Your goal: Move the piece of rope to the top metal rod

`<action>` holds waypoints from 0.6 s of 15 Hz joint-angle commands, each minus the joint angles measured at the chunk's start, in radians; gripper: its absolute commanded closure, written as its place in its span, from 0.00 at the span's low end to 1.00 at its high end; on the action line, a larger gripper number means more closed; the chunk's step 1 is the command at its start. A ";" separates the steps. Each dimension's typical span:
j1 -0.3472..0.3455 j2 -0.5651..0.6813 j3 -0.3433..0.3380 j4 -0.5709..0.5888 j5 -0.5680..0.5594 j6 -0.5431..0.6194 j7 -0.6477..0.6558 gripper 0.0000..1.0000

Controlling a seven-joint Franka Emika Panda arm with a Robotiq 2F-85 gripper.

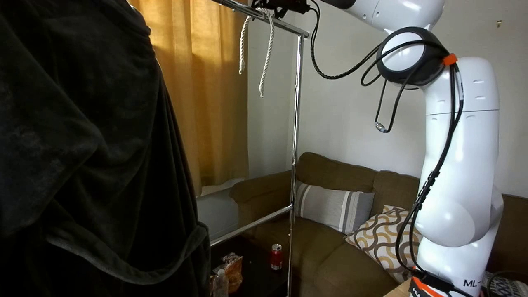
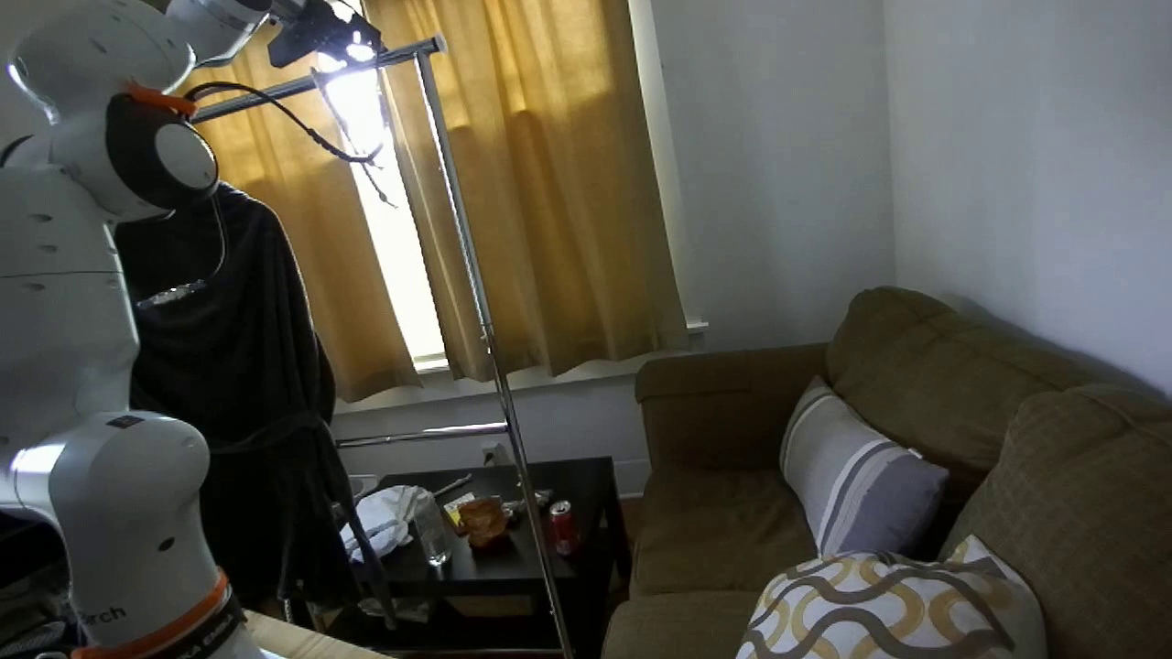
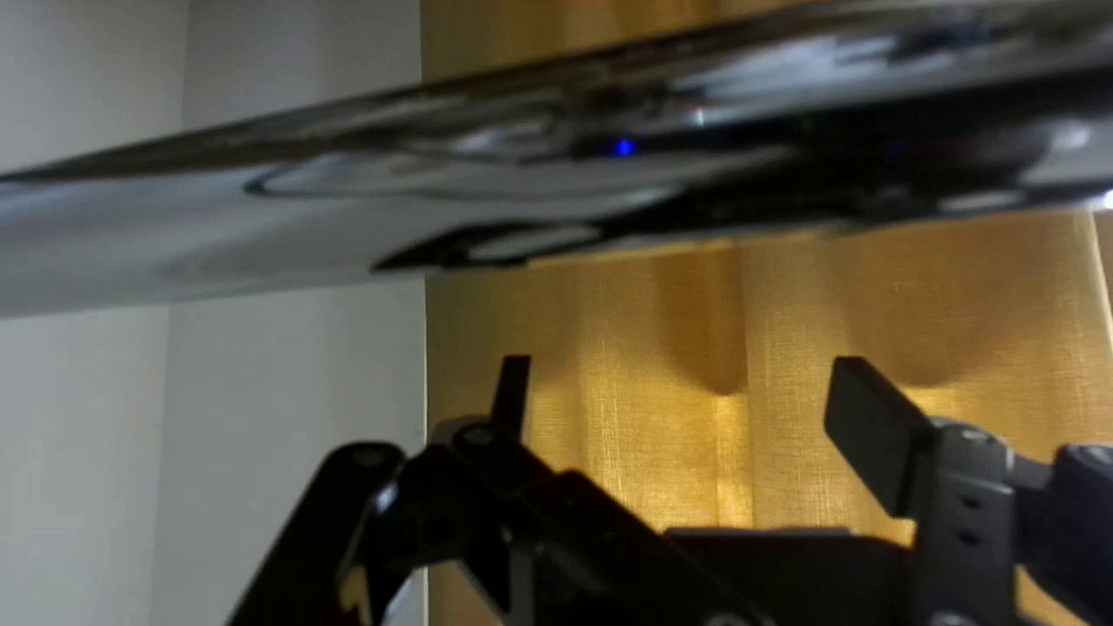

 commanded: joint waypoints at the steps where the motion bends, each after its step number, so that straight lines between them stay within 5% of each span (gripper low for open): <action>1: 0.003 -0.004 0.005 0.019 0.008 -0.003 -0.008 0.00; 9: -0.002 -0.108 0.017 -0.031 0.039 -0.015 0.016 0.00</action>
